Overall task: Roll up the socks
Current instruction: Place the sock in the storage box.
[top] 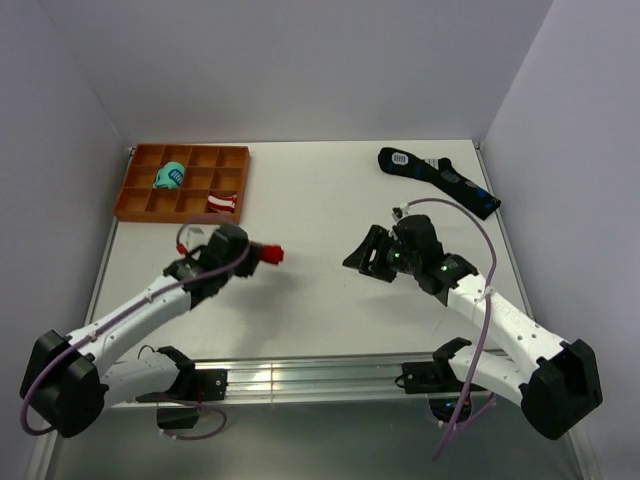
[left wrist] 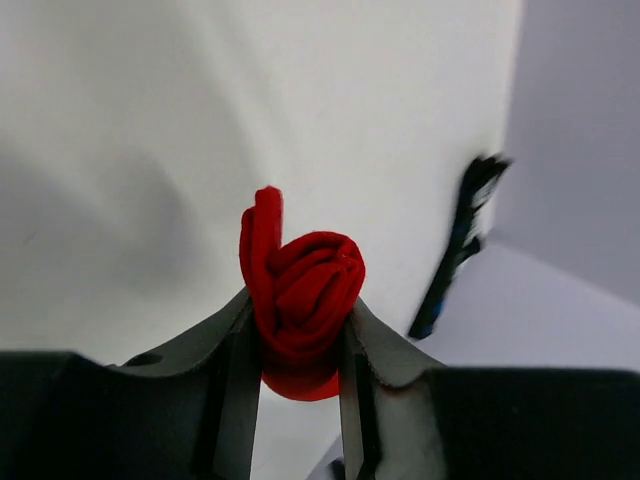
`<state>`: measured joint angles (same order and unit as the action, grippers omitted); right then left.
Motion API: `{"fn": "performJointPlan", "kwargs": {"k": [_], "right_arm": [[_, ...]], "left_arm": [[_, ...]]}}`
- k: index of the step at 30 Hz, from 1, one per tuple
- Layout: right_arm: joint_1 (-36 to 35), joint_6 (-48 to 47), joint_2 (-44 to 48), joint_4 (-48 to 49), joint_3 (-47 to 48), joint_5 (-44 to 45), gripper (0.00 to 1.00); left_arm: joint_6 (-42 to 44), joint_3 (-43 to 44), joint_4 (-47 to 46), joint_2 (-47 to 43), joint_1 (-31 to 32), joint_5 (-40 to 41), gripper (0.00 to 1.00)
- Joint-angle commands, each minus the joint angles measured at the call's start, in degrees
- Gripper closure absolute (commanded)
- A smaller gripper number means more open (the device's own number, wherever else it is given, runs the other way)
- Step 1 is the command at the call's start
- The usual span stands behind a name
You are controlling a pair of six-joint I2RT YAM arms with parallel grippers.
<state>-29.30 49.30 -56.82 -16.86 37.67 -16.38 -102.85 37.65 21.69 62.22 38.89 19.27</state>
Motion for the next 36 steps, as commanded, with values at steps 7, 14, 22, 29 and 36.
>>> {"fn": "performJointPlan", "kwargs": {"k": [7, 14, 22, 29, 36], "right_arm": [[7.2, -14.2, -5.7, -15.6, 15.5, -11.7, 0.37], [9.3, -18.4, -8.5, -19.7, 18.8, -11.7, 0.37], [9.9, -19.4, -8.2, -18.3, 16.1, -11.1, 0.38], [10.1, -19.9, -8.2, -17.9, 15.0, -10.9, 0.38], [10.4, -20.1, -8.5, -17.6, 14.6, -11.1, 0.38]], "left_arm": [[22.9, 31.1, 3.2, 20.3, -25.4, -7.4, 1.0], [25.8, 40.0, 3.1, 29.5, -35.3, -7.7, 1.0], [30.3, 39.2, -3.3, 37.3, -42.8, -13.6, 1.0], [30.1, 40.5, -7.5, 42.7, -44.3, -13.9, 1.0], [29.1, 40.0, -7.6, 45.4, -44.9, -14.2, 1.0]]}}
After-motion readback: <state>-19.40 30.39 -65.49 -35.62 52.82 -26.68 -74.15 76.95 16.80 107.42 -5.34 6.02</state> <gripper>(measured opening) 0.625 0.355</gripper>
